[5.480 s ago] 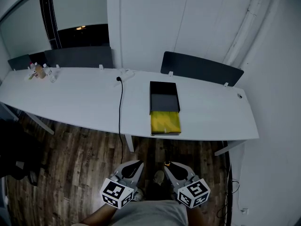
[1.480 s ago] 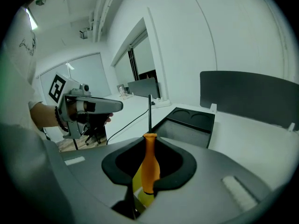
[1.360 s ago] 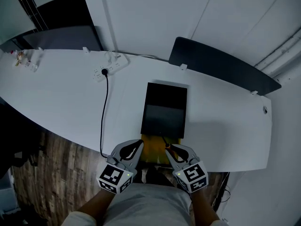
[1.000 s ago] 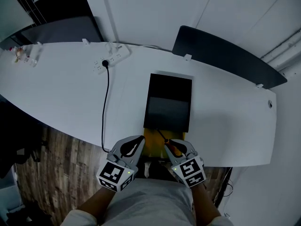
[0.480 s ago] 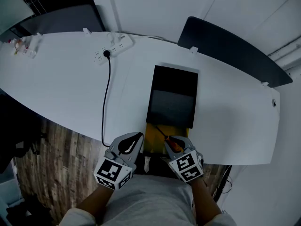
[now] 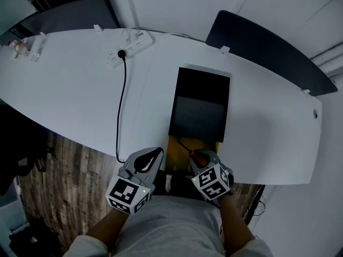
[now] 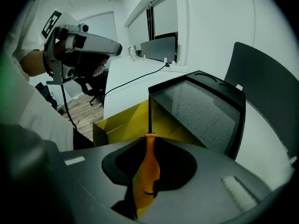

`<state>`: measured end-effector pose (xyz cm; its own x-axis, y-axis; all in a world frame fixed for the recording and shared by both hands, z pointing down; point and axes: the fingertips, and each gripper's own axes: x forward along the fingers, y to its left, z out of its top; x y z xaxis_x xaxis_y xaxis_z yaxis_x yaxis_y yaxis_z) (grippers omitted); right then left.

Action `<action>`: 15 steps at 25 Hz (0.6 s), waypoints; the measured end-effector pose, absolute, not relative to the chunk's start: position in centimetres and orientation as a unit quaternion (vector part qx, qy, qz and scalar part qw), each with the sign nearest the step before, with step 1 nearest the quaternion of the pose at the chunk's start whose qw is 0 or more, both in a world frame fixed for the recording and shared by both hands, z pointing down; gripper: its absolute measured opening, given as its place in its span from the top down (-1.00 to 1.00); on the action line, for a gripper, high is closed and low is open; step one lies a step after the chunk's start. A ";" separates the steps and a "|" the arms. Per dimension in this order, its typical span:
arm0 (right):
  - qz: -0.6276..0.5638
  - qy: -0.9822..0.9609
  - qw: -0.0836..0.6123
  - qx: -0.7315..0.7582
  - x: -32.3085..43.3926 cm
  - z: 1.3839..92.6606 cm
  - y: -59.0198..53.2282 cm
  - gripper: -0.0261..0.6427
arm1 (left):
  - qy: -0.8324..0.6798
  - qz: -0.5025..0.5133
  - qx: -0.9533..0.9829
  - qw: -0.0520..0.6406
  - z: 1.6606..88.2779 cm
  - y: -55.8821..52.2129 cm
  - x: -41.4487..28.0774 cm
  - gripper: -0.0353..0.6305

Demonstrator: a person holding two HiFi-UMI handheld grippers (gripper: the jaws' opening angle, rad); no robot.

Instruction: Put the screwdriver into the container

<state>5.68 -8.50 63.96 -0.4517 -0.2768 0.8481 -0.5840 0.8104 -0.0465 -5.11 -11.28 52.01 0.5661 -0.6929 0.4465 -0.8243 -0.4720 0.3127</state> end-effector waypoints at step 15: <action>0.166 -0.812 0.505 0.240 5.4 66.2 -8.8 0.67 | -0.444 0.138 0.846 0.262 52.8 -11.3 -5.8 0.89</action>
<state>5.38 -8.77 66.25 -0.3751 -0.2218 0.9001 -0.5568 0.8302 -0.0274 -5.77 -11.26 52.75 0.5681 -0.6788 0.4652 -0.8229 -0.4687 0.3211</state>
